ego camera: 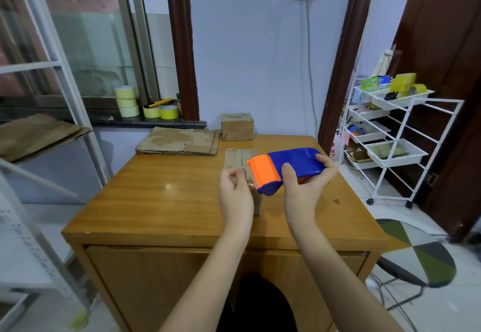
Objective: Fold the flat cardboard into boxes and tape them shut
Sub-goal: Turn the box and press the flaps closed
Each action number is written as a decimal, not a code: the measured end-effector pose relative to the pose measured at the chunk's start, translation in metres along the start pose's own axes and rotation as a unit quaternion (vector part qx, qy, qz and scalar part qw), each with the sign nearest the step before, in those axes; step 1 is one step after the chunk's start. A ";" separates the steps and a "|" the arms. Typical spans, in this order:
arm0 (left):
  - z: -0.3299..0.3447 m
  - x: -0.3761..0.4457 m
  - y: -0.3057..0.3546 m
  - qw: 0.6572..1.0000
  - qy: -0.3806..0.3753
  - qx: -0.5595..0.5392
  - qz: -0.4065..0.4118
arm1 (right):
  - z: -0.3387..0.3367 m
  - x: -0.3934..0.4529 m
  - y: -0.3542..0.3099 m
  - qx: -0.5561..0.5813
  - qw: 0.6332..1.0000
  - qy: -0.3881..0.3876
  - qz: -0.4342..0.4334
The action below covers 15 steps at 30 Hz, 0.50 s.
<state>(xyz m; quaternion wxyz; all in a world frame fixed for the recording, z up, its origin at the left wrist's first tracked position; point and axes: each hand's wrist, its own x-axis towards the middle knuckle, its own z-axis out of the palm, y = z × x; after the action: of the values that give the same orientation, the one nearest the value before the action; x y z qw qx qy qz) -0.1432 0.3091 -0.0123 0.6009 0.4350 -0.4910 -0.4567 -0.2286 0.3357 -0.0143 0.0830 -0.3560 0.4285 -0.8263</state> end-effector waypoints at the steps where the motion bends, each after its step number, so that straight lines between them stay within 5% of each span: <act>1: 0.000 0.000 0.000 1.000 0.004 0.005 0.006 | 0.002 0.000 -0.001 0.006 1.000 0.005 0.004; 15: -0.007 0.019 -0.002 0.989 -0.064 0.132 0.011 | 0.010 -0.005 -0.012 -0.026 0.999 0.027 -0.015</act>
<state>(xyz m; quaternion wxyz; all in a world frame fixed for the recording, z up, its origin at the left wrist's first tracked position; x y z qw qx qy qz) -0.1342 0.2908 -0.0113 0.5106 0.4751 -0.5891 -0.4082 -0.2162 0.3386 -0.0036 0.0499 -0.3419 0.4464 -0.8254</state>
